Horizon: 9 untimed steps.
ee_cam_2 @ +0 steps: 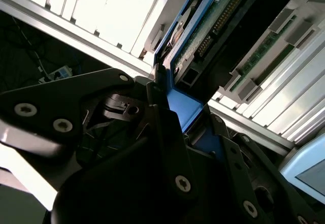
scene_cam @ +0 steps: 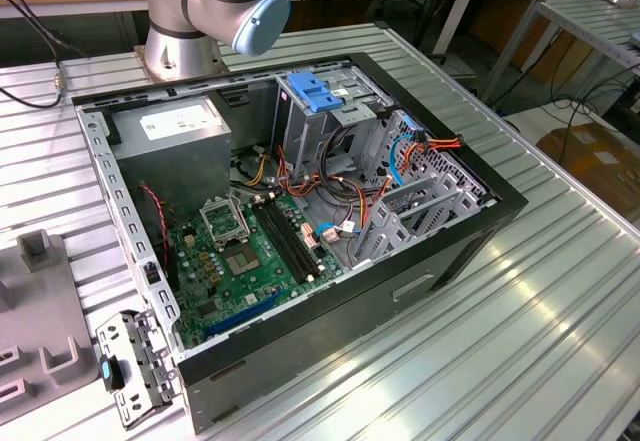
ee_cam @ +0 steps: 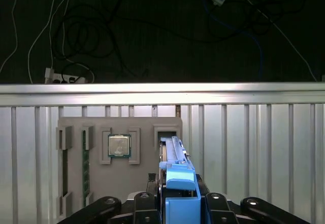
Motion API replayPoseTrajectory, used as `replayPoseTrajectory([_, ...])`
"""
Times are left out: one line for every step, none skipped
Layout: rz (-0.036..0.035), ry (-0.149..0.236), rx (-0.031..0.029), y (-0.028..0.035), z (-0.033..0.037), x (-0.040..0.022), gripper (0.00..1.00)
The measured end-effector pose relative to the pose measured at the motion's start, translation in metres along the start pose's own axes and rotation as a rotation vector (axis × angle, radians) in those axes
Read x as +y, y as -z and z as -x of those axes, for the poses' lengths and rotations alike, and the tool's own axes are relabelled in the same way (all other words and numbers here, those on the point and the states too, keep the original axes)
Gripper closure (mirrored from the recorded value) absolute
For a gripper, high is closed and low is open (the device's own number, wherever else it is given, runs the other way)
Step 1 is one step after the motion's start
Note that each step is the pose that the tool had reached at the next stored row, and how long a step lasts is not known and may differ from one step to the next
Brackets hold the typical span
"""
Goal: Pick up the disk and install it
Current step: 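Pick up the disk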
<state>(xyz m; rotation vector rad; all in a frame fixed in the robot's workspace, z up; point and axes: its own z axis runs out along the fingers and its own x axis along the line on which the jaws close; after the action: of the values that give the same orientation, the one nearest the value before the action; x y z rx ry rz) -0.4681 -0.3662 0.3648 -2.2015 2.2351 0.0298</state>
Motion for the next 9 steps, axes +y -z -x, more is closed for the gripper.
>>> replayPoseTrajectory([0.0001, 0.000, 0.0000, 0.0004, 0.0000, 0.0000, 0.63])
replayPoseTrajectory([0.0001, 0.000, 0.0000, 0.0009, 0.0000, 0.0000, 0.63])
replayPoseTrajectory([0.0000, 0.000, 0.0000, 0.0013, 0.0000, 0.0000, 0.63])
replayPoseTrajectory([0.0000, 0.000, 0.0000, 0.0017, 0.0000, 0.0000, 0.63])
replayPoseTrajectory([-0.0001, 0.000, -0.0001, 0.0021, 0.0000, 0.0000, 0.63])
replayPoseTrajectory([0.0000, 0.000, -0.0001, 0.0025, 0.0000, 0.0000, 0.63])
replayPoseTrajectory([0.0000, 0.000, 0.0000, 0.0029, 0.0000, 0.0000, 0.63])
replayPoseTrajectory([0.0000, 0.000, 0.0000, 0.0033, 0.0000, 0.0000, 0.63])
replayPoseTrajectory([0.0001, 0.000, 0.0000, 0.0036, 0.0001, 0.0000, 0.63])
